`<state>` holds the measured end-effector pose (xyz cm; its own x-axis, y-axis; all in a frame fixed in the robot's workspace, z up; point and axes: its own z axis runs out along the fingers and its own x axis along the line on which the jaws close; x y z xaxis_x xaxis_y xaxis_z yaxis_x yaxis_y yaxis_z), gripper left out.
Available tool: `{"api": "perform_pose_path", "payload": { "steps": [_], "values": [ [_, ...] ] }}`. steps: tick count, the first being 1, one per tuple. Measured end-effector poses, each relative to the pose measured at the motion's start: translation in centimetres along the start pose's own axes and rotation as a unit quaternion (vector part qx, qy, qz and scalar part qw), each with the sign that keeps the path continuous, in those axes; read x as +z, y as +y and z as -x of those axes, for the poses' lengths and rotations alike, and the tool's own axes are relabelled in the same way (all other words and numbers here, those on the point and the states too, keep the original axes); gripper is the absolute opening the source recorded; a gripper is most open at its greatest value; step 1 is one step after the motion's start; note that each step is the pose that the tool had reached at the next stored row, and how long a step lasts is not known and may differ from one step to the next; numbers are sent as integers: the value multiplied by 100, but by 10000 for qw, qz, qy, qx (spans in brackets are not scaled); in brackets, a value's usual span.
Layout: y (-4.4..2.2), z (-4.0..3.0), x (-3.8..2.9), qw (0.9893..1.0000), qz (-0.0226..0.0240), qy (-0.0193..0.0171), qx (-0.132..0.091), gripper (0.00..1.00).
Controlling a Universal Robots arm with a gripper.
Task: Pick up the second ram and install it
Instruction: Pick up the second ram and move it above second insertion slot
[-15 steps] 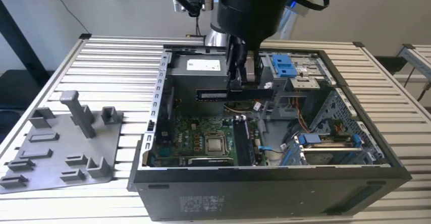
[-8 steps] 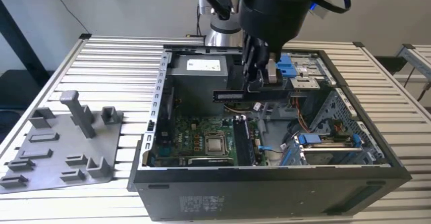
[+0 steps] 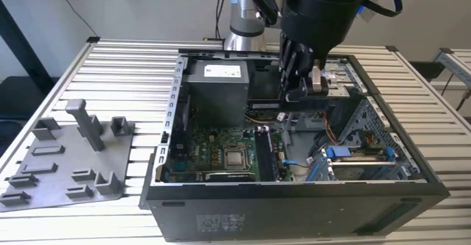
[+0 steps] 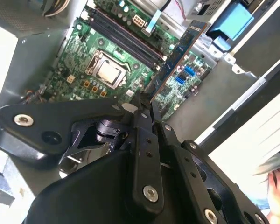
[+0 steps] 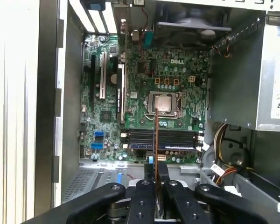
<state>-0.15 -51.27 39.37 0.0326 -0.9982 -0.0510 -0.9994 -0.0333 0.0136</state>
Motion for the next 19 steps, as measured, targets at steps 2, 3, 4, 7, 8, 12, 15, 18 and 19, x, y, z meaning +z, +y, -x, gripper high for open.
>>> {"api": "perform_pose_path", "payload": {
  "steps": [2, 3, 4, 7, 8, 12, 15, 18, 19],
  "values": [
    [-5, 0, 0, 10000, 0, -1, 0, 14],
    [-5, 0, 0, 10000, 0, -1, 0, 14],
    [-5, 0, 1, 10000, 0, -2, 0, 14],
    [-6, 0, 0, 10000, 0, -2, -1, 14],
    [-6, 0, 0, 10000, 0, -2, -1, 14],
    [-8, 44, 3, 10000, 0, -2, -1, 14],
    [-10, 142, 8, 10000, -1, -2, 1, 14],
    [-13, 236, 14, 10000, -3, -2, 3, 14],
    [-14, 268, 15, 10000, -3, -1, 4, 14]
  ]
}}
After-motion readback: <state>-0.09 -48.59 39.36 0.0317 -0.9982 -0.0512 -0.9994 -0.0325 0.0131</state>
